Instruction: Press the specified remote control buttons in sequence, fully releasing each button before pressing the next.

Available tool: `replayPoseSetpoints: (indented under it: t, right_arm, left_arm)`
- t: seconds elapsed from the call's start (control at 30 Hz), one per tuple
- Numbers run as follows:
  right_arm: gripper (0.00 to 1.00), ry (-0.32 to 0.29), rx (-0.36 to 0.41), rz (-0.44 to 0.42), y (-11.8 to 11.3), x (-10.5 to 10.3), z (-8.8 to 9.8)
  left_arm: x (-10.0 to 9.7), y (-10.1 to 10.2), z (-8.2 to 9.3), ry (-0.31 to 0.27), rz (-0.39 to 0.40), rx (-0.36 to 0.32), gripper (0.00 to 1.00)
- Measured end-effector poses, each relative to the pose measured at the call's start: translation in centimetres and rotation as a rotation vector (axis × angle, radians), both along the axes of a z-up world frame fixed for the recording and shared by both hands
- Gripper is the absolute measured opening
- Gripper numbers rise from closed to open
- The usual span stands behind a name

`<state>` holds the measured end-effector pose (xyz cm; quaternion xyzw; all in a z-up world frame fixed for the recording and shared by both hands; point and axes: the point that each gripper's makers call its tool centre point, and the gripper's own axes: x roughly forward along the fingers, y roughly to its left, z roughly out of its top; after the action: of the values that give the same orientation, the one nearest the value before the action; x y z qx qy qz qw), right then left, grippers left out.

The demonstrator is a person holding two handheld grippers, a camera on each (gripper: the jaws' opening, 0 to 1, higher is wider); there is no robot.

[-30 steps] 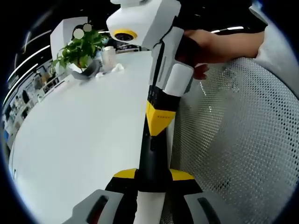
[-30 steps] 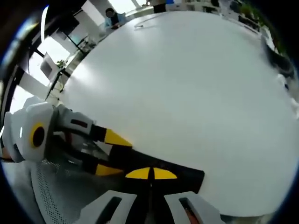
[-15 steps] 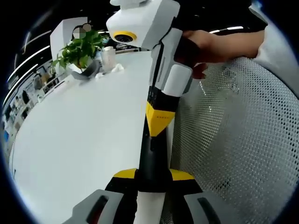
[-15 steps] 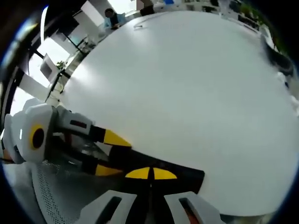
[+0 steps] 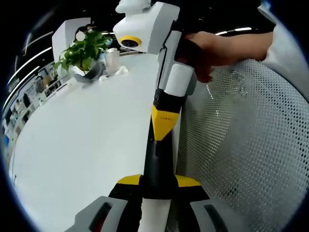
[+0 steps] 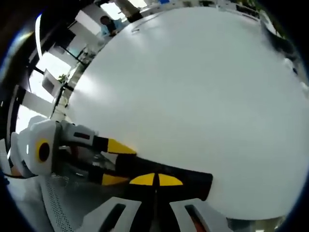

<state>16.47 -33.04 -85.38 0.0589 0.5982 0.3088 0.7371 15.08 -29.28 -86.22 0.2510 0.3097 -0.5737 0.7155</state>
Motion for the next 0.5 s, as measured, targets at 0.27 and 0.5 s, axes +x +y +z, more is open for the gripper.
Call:
replayPoseSetpoints:
  t: [0.27,0.5]
  right_arm:
    - [0.0,0.012,0.014,-0.003,0.03,-0.08,0.18]
    - [0.0,0.054,0.007,-0.014,-0.43,-0.34,0.11]
  left_arm:
    - [0.0,-0.03,0.03,0.0,0.0,-0.002,0.24]
    - [0.03,-0.06,-0.03,0.001,0.001,-0.003,0.24]
